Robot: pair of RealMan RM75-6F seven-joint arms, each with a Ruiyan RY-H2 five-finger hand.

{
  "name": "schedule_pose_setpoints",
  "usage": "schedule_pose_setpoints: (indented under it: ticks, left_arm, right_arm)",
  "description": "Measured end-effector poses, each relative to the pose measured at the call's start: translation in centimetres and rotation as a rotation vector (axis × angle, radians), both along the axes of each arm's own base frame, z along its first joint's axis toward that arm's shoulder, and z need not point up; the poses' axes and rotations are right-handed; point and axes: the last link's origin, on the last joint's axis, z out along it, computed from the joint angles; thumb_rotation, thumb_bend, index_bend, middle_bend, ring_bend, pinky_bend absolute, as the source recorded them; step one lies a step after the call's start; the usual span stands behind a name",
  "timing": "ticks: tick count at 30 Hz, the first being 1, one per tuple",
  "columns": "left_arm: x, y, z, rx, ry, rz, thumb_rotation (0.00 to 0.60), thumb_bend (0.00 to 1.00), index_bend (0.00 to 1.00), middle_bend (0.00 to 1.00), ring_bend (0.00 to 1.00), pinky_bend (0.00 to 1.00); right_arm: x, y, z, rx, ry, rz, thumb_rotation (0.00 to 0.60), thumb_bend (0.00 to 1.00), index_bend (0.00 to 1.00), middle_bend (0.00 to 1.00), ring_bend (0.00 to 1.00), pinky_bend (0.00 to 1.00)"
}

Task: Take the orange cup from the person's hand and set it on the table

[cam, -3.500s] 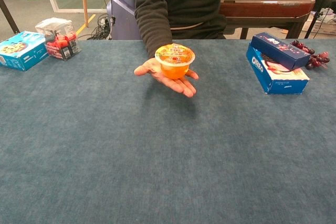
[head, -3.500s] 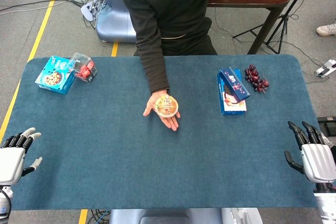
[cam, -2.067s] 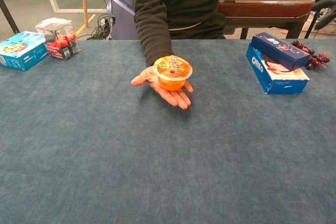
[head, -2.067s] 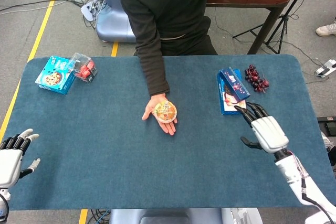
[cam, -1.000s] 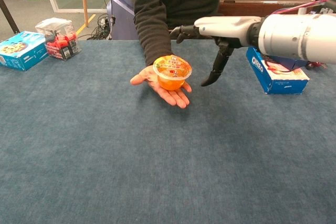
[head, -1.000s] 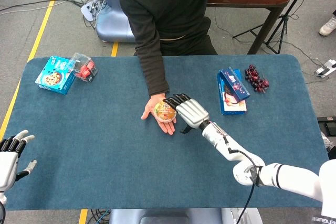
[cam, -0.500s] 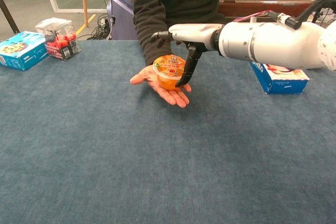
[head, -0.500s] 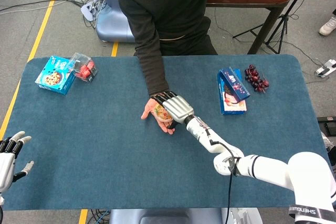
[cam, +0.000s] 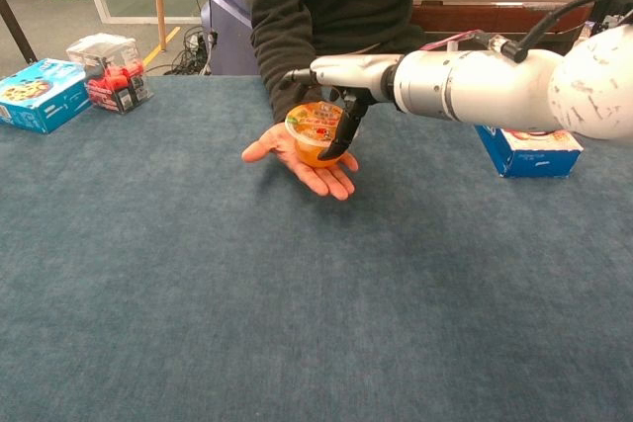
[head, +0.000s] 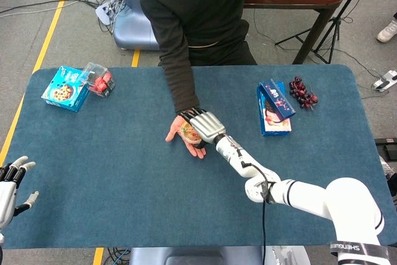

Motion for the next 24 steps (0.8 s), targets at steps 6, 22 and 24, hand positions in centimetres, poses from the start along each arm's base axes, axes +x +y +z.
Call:
schedule_pose_setpoints:
  ticks: [6,22,24]
  left_arm:
    - [-0.1,0.0,-0.1,-0.002,0.0,0.002,0.6,0.23,0.26,0.19,0.2,0.2]
    - [-0.1,0.0,0.0,0.0,0.0,0.0,0.6,0.23,0.26,0.19,0.2,0.2]
    - [-0.1,0.0,0.0,0.001,0.0,0.0,0.6,0.23,0.26,0.19,0.2,0.2]
  right_arm:
    - [-0.2,0.1,-0.3,-0.002,0.011,0.012,0.6,0.38,0.28,0.25,0.16,0.47]
    - [-1.0,0.5,2.3,-0.049,-0.083,0.038,0.6,0.44,0.44,0.36,0.28,0.58]
    - [-1.3,0.6,3.1,-0.059,-0.092,0.041,0.6,0.44,0.44,0.36,0.28,0.58]
